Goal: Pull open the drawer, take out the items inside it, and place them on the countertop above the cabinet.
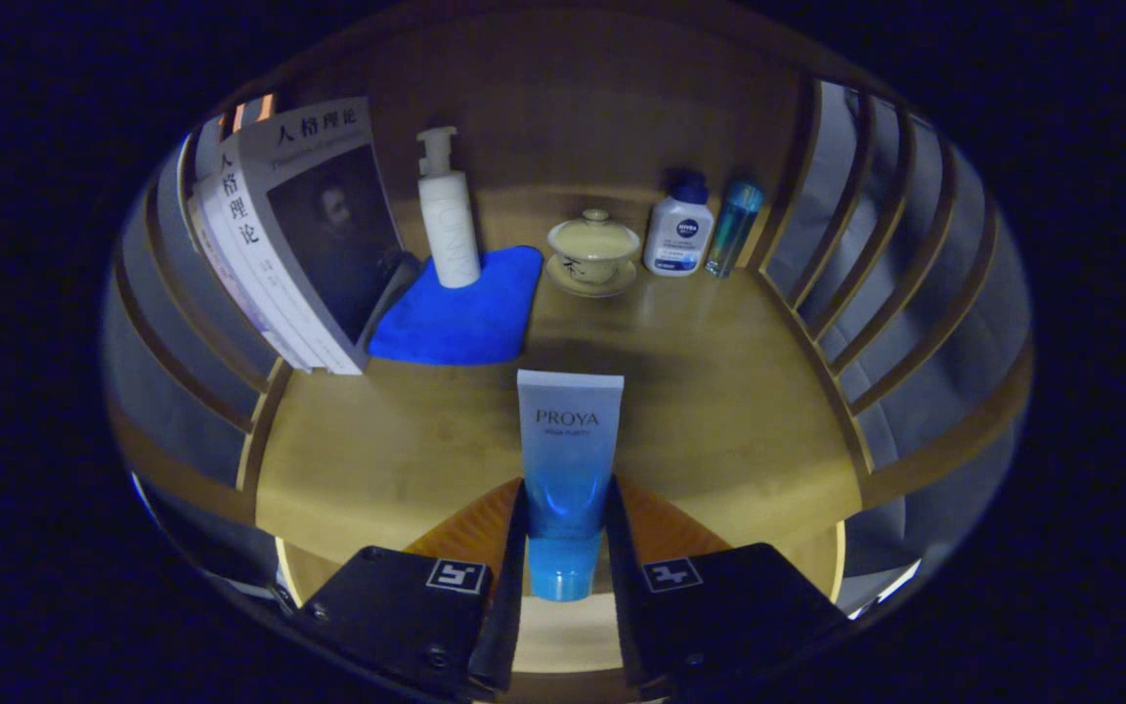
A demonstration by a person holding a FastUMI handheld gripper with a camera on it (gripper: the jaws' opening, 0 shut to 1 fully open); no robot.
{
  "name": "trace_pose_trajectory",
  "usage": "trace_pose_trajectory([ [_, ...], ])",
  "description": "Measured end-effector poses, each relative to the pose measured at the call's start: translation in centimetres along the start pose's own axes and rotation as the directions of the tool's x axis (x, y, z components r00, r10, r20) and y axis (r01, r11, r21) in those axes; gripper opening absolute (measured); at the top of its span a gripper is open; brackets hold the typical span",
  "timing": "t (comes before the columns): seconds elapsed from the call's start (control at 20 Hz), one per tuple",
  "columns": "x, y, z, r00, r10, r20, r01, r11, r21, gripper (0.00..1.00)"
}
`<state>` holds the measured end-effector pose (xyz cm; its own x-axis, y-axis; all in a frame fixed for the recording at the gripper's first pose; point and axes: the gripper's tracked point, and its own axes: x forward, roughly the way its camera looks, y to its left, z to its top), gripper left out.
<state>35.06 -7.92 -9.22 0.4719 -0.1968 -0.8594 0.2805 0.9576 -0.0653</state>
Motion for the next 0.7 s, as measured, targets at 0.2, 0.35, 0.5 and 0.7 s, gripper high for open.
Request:
trace_pose_trajectory([
  [0.2, 0.9, 0.1, 0.7, 1.000, -0.010, 0.027, 0.010, 1.000, -0.021, 0.45],
  [0.35, 0.4, -0.1, 1.1, 0.998, -0.032, 0.054, 0.035, 0.998, -0.054, 0.54],
  [0.5, -0.9, -0.4, 0.9, 0.996, -0.052, 0.067, 0.058, 0.995, -0.084, 0.56],
  [0.7, -3.0, 0.1, -1.2, 0.998, -0.031, 0.055, 0.038, 0.992, -0.119, 0.56],
])
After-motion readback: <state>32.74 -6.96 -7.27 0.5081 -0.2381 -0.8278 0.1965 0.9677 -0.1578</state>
